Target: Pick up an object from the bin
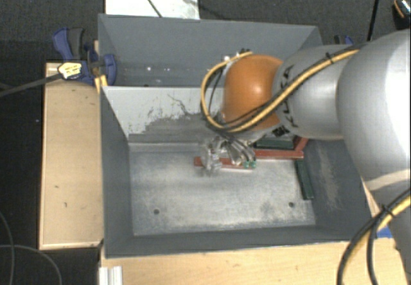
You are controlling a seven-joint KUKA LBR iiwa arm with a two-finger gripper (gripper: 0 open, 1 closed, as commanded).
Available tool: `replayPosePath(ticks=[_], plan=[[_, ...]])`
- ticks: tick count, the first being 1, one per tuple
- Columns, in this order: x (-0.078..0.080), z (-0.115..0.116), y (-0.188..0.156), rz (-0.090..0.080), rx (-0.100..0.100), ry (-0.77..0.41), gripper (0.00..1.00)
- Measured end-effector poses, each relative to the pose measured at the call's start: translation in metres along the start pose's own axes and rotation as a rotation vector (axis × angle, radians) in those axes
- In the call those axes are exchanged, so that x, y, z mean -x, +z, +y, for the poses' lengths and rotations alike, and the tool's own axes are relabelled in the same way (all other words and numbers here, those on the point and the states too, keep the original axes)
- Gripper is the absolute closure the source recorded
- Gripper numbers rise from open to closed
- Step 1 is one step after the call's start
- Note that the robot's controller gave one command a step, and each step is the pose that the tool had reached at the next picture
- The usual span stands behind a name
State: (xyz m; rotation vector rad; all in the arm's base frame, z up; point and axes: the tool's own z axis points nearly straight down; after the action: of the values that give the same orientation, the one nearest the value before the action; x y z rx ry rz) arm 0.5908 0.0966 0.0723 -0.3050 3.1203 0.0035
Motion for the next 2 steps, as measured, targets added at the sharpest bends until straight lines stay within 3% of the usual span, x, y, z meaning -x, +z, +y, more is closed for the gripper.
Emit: replayPosePath(ticks=[1, 2], plan=[[-0.0009, -0.0004, 0.0012, 0.003, -0.001, 0.002, 0.0], [0.0001, 0.0002, 0.0, 0.0, 0.0, 0.004, 1.0]])
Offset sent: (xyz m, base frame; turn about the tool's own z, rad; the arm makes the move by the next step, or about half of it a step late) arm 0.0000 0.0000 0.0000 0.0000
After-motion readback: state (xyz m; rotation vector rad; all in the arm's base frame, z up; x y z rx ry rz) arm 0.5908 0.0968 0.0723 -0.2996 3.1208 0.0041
